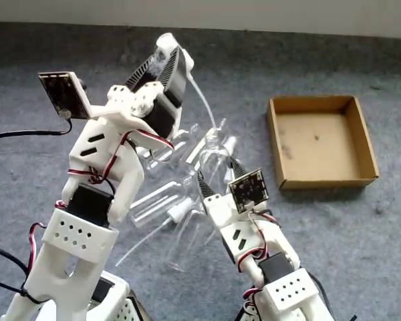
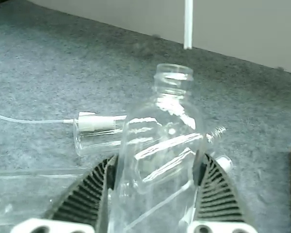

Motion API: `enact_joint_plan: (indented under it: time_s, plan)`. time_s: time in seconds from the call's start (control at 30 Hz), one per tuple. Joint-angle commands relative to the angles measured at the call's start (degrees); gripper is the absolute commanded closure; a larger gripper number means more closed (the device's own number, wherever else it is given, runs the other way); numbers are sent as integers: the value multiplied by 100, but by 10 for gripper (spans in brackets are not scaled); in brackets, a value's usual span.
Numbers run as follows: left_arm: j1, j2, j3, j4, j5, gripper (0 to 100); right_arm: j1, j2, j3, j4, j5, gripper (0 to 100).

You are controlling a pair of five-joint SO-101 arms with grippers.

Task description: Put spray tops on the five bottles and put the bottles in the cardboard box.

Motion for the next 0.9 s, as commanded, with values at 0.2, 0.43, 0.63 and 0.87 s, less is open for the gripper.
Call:
enact_joint_plan:
  time_s: [0.2,0.43,0.63,0.87]
  plan:
    - [-154,-189,-84,176,44,995,66,-101,101,-171,404,887]
    - [-505,-725,-48,545,53,995,57,-101,101,-171,404,887]
    - [-382,-760,-13,721,79,995,57,-101,110,-171,404,887]
    - [-409,-796,163,721,53,995,57,-101,110,-145,404,887]
